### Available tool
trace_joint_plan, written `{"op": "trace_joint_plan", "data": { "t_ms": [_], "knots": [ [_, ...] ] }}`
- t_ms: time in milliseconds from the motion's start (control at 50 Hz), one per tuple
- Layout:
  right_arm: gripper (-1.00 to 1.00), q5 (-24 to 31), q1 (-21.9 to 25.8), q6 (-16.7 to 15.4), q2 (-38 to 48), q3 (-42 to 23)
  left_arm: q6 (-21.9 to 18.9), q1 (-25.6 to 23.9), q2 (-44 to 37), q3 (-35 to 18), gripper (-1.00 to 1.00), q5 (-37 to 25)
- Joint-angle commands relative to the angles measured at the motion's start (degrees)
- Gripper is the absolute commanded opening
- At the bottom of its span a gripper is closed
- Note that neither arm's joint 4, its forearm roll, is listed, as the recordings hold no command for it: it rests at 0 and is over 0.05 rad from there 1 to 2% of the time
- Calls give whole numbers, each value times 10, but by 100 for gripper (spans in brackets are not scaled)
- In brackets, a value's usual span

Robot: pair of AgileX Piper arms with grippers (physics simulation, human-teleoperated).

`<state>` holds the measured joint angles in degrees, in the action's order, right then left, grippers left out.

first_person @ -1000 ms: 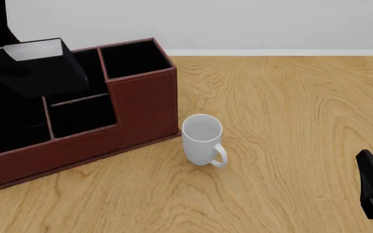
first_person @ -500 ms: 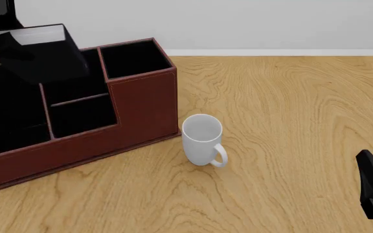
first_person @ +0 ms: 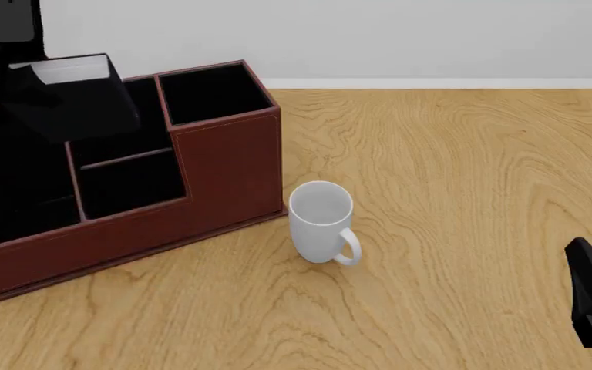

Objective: Pick up the book and place it in the front compartment of the caddy.

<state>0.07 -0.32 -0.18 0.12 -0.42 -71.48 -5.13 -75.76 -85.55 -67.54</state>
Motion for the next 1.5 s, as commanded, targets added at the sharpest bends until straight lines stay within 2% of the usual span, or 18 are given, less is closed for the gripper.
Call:
{"op": "trace_joint_plan", "data": {
  "t_ms": [20, 560, 980, 1320, 1500],
  "knots": [
    [100, 0, 0, 0, 0, 0, -8, 5, -8, 17, -100, 31],
    [100, 0, 0, 0, 0, 0, -12, 24, -33, 40, -100, 96],
    [100, 0, 0, 0, 0, 0, 1, 4, -78, 12, -100, 142],
    [100, 0, 0, 0, 0, 0, 8, 8, -97, 41, -100, 174],
    [100, 0, 0, 0, 0, 0, -2, 18, -106, 63, -100, 201]
  ]
}}
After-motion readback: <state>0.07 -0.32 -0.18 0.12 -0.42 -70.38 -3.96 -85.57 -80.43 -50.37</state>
